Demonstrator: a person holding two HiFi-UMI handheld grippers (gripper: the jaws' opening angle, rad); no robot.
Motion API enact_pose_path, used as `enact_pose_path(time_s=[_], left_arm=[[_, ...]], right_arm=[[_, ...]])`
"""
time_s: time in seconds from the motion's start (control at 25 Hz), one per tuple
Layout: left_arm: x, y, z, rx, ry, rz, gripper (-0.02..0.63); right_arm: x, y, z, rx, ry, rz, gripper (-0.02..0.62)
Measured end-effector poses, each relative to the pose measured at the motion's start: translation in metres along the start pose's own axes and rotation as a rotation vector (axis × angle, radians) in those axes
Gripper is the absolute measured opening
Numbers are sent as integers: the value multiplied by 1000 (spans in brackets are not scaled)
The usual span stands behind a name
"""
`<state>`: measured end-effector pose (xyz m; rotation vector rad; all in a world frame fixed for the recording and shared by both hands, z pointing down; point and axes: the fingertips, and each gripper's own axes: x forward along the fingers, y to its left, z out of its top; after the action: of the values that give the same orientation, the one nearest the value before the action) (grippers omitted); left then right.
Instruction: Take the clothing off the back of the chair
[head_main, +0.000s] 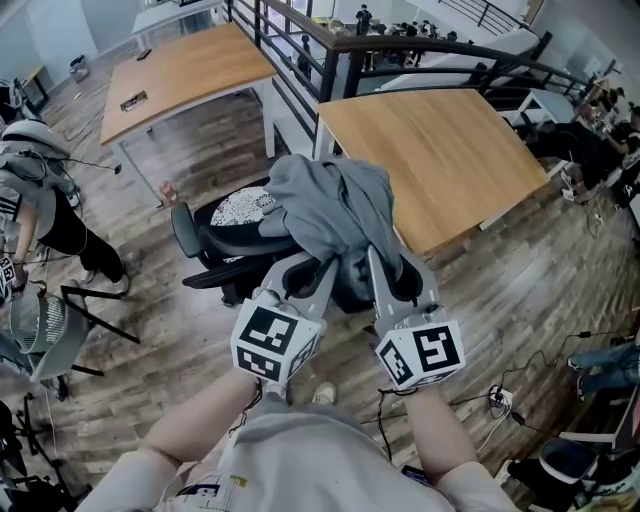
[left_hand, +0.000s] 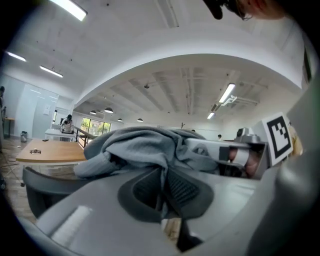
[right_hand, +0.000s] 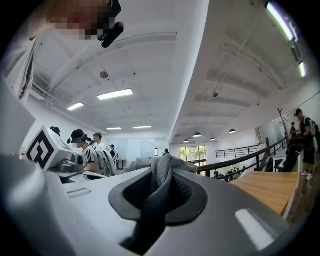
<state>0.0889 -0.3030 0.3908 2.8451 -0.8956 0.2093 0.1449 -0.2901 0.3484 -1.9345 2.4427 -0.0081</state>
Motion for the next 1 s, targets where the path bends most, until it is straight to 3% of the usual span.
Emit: enact_pose_path(time_s=[0.36,1.0], left_arm=[[8,-40,45,66,-80,-109,21],[12,-147,90,182,-163,-367,21]], right_arm=[[-35,-20,48,2,-111,-78,44],[-137,-58,107,-65,-222,-316,41]])
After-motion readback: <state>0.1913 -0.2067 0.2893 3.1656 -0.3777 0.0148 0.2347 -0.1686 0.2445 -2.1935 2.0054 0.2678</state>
